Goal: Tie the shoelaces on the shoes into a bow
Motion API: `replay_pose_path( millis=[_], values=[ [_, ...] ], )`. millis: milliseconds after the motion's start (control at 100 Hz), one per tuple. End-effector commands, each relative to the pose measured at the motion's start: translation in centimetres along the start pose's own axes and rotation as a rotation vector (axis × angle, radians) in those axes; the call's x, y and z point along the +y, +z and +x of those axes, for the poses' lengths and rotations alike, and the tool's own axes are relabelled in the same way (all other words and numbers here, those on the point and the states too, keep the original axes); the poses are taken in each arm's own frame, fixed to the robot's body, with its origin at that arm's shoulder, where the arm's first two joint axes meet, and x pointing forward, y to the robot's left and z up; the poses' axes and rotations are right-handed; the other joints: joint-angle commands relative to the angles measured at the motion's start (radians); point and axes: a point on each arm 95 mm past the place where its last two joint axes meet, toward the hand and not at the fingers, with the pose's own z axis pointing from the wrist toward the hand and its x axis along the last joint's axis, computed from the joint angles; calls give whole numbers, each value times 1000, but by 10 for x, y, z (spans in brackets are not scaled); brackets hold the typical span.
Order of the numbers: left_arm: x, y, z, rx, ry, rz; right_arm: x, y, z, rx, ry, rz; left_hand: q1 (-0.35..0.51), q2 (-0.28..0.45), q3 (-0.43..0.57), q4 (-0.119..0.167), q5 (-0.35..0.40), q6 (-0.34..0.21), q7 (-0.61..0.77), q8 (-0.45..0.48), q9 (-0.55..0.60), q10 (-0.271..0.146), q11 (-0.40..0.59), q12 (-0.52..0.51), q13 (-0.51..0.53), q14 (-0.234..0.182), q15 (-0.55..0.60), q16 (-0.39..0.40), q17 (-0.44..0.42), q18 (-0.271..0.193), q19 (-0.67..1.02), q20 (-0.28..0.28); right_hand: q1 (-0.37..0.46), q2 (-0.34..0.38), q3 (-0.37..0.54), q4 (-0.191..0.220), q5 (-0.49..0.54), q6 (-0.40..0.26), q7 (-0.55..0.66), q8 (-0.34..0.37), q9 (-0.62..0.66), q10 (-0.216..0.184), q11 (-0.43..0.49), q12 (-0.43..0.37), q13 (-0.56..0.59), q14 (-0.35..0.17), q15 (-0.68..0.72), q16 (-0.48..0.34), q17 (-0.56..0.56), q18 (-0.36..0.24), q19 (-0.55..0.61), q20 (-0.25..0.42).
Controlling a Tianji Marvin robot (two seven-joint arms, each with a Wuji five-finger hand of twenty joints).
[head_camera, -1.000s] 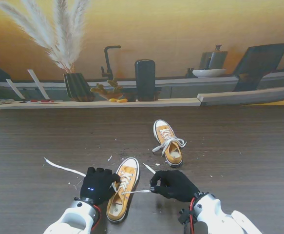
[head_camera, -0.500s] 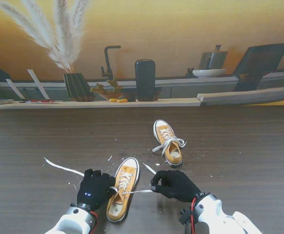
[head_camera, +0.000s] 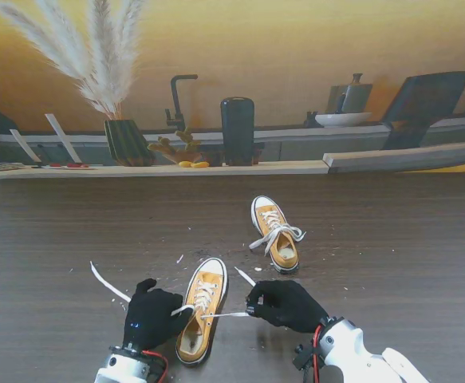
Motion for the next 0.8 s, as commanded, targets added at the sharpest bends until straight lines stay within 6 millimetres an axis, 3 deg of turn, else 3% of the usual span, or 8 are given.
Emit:
replay_pose_path(
  millis=[0, 280, 490, 530, 560, 650, 710, 790],
  values=[
    [2, 5, 5, 2, -59, -11, -1, -2, 2, 3, -1, 18, -22, -28, 41, 22, 55, 208, 56, -30, 84, -23, 54, 32, 68, 6, 12, -25, 32, 58, 16, -18, 35, 13, -33, 24, 26, -25, -2, -16, 30, 40, -5, 8, 29, -10, 42, -11, 33, -6, 290, -4],
    [6, 5, 7, -21, -321, 1, -2, -3, 4, 13, -10, 22, 21, -59, 41, -2, 67, 316, 127, -61, 132, 38, 209, 108, 261, 72, 136, -15, 317, 239, 185, -6, 18, 5, -26, 24, 42, -62, -5, -30, 53, 21, 21, 22, 31, -59, 88, 11, 42, -32, 290, 27],
    [3, 3, 7, -66, -442, 40, -2, -4, 6, 37, -29, -4, 27, -3, -70, -102, 20, 264, 44, -39, 110, 93, 108, 125, 308, 130, 473, -26, 652, 313, 760, -85, -48, -52, -9, 27, 61, -102, -24, -100, 66, -26, 105, 94, 32, -90, 101, 30, 49, -63, 290, 67],
    [1, 1, 6, -77, -436, 43, -2, -4, 7, 42, -36, -9, 19, 30, -111, -129, 4, 195, -3, -34, 95, 108, 37, 73, 311, 64, 645, -14, 689, 264, 917, -36, -62, -62, -7, 29, 63, -109, -28, -116, 72, -39, 122, 112, 32, -95, 103, 36, 50, -67, 290, 71],
    [-1, 0, 6, -83, -425, 49, -2, -5, 7, 47, -43, -15, 16, 49, -135, -144, -5, 160, -26, -16, 96, 117, 12, 42, 314, -58, 789, -2, 723, 190, 1075, 39, -74, -69, -3, 31, 64, -114, -33, -125, 77, -46, 131, 124, 32, -100, 102, 40, 51, -71, 290, 73],
    [-5, -3, 3, -97, -339, 95, 1, -5, 9, 64, -64, -22, -6, 95, -189, -166, -29, 85, -45, 35, 119, 103, 27, 26, 315, -245, 1047, 53, 777, -40, 1383, 238, -99, -86, 1, 34, 66, -150, -52, -151, 95, -68, 148, 151, 33, -116, 101, 48, 52, -82, 290, 79],
    [-7, -6, 1, -103, -279, 111, 3, -5, 11, 81, -75, -22, -11, 143, -253, -187, -59, 37, -51, 76, 140, 97, 60, 35, 314, -264, 1113, 73, 791, -144, 1486, 300, -116, -98, -1, 34, 79, -193, -39, -197, 110, -78, 149, 174, 34, -124, 100, 56, 53, -90, 290, 84],
    [-9, -11, 0, -122, -256, 102, 5, -4, 14, 102, -93, -17, 1, 198, -339, -215, -117, 15, -82, 115, 175, 113, 103, 46, 314, -243, 1141, 87, 797, -150, 1512, 343, -129, -115, 0, 34, 114, -223, -27, -245, 129, -85, 153, 190, 34, -132, 101, 63, 54, -94, 290, 87]
  ],
)
